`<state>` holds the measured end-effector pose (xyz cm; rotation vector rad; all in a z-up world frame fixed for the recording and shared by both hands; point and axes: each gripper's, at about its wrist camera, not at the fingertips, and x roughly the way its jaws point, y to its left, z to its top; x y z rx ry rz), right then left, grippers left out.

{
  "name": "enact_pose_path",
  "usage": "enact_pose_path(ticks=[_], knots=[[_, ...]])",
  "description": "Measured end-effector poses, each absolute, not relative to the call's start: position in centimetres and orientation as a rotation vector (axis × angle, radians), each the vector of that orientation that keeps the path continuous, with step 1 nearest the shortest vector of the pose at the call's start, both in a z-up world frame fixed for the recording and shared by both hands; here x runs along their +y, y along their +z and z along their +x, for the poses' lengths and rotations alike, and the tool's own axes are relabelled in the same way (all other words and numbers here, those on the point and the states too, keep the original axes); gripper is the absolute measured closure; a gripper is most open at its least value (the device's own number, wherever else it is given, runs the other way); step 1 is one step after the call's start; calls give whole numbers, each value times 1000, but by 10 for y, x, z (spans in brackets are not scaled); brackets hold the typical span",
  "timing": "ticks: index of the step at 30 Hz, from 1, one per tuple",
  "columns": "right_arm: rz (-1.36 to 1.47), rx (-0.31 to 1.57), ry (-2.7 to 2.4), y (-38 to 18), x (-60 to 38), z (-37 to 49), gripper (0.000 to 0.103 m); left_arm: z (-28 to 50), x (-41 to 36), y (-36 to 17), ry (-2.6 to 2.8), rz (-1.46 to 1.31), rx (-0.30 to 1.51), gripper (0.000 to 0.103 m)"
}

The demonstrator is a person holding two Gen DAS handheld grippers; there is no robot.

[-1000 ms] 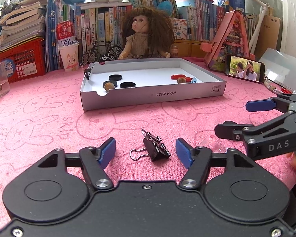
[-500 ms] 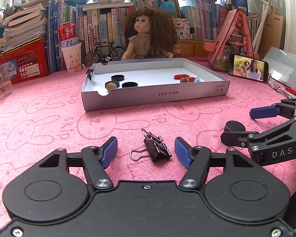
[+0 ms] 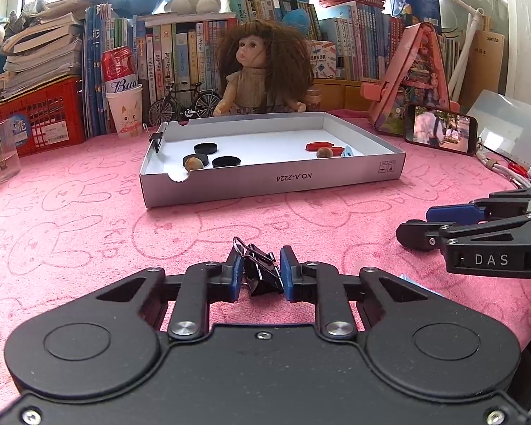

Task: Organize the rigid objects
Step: 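Grasp the black binder clip with the left tool while the right tool grasps the black disc, then carry the binder clip and black disc over the white tray with both tools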

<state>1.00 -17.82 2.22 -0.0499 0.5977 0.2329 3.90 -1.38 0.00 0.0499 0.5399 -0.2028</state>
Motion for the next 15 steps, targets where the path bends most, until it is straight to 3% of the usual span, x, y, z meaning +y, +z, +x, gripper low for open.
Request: enact_pose_path(ticks=[4,15], knots=[[-55,592,234,24,-177,10,65,40,-12,2,-197,49,536,83],[-28,578,209,27,-180,11,65,41,-9,4,-183,26,538,83]])
